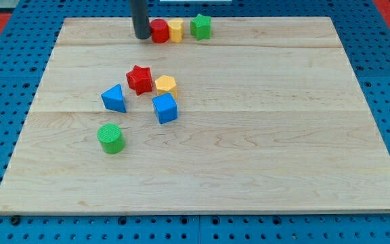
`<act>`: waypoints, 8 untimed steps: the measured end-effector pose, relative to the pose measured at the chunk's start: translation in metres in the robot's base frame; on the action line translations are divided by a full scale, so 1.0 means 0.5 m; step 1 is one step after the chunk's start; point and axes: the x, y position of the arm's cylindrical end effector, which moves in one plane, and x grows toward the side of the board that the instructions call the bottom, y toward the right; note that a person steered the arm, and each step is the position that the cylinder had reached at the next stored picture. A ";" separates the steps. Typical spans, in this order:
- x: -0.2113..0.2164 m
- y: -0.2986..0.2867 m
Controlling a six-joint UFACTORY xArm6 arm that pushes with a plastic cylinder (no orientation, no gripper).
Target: Place the red star below the yellow heart
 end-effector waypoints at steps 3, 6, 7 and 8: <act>0.118 0.274; 0.374 0.316; 0.375 0.241; 0.389 0.193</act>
